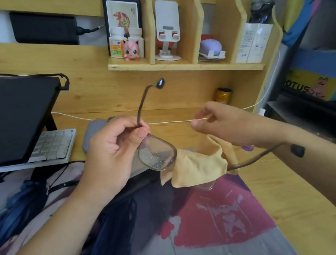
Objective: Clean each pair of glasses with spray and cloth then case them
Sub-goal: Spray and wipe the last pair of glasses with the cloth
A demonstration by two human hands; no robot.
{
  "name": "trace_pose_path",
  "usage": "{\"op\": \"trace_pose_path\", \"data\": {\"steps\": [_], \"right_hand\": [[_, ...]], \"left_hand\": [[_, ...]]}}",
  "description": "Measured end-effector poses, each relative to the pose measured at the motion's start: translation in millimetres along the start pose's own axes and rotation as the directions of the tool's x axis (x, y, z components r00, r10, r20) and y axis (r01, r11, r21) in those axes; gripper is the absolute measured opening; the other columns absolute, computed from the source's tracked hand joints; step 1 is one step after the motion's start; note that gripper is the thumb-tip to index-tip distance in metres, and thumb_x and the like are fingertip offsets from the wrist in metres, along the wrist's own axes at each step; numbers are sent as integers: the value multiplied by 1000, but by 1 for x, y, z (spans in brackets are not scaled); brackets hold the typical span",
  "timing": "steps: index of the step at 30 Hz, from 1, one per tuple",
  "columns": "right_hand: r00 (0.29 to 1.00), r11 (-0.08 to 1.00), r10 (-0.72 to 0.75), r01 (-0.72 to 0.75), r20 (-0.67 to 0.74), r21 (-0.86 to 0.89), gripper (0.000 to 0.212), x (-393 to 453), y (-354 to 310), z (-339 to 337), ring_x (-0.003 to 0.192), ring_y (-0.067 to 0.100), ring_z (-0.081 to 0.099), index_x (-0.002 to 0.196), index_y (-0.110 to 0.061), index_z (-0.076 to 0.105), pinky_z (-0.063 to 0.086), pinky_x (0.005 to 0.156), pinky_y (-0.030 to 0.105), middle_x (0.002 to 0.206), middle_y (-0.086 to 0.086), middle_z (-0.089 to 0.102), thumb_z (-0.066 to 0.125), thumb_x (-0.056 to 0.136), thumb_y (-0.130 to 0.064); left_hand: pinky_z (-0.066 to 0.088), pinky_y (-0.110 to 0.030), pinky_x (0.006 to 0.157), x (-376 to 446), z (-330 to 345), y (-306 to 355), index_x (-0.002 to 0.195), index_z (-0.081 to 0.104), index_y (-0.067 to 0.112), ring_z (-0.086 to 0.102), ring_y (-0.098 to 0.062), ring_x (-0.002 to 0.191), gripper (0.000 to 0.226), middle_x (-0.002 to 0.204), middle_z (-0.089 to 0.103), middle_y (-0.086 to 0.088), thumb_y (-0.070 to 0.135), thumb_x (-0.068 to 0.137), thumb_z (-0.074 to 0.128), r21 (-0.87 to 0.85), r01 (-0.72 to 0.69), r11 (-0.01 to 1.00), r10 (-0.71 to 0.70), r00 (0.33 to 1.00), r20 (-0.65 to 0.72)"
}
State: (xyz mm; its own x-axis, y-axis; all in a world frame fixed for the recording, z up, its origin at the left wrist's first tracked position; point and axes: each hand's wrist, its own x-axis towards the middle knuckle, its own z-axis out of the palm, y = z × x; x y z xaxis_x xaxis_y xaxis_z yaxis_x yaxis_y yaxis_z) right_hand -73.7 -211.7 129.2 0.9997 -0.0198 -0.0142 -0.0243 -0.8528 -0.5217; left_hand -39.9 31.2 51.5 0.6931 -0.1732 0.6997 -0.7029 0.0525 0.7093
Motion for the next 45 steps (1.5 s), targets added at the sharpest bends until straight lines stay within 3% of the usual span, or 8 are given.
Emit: {"op": "trace_pose_path", "data": {"steps": [9,14,18,21,25,31,37,45], "right_hand": [[756,958,-283,250,591,139,26,-1,-17,-4,84,27,68,94,-19,77,53,86,40,91,8,76,61,96,-40],[911,889,-248,79,329,451,48,11,25,2,85,24,64,106,-10,74,53,83,38,96,12,72,55,94,-52],[900,972,-224,178,375,154,22,3,58,21,78,12,60,95,-14,70,50,76,37,85,4,66,76,89,-34],[839,983,-181,143,514,114,53,-11,62,41,101,12,63,115,-26,61,53,89,43,109,-4,64,86,74,-48],[905,906,-305,372,296,-202,52,-26,54,60,106,-1,49,112,-46,47,41,83,15,113,-17,46,82,75,-44],[974,948,-226,226,-27,226,15,0,55,29,81,14,71,87,-8,74,56,71,26,87,8,74,65,91,3],[957,978,76,-17,-281,207,23,36,26,-14,64,14,56,82,-10,70,46,60,30,72,1,63,62,97,-26],[953,949,-190,240,-235,206,36,24,-9,2,57,6,50,74,-11,60,41,53,21,66,-4,57,55,100,-36]], "left_hand": [[50,-15,80,1,-2,4,97,66,10,67,-6,79,9,87,66,-4,10,97,58,85,-76,993,75,997,15],[50,-18,83,7,-14,-6,95,66,24,67,-5,84,12,90,70,5,15,100,59,112,-13,994,13,1000,1],[53,-28,82,9,-18,-14,95,67,27,68,-14,80,13,86,70,-4,16,100,61,71,27,997,-25,999,-42],[54,-32,81,8,-17,-16,94,68,35,68,-17,79,19,86,70,-5,18,99,62,53,22,998,-19,998,-53],[54,-27,79,8,-16,-17,94,69,36,69,-17,77,18,86,70,-5,20,99,62,58,26,998,-23,998,-50],[53,-25,80,6,-12,-14,96,67,27,69,-13,76,12,87,70,-4,17,99,61,70,10,998,-8,999,-36],[55,-28,82,3,-11,-13,97,68,24,69,-14,79,9,89,70,-4,19,98,61,62,10,998,-8,999,-33],[52,-20,78,4,-12,-16,96,67,20,69,-10,73,8,86,71,-1,16,97,60,29,30,999,-29,999,-37]]}}
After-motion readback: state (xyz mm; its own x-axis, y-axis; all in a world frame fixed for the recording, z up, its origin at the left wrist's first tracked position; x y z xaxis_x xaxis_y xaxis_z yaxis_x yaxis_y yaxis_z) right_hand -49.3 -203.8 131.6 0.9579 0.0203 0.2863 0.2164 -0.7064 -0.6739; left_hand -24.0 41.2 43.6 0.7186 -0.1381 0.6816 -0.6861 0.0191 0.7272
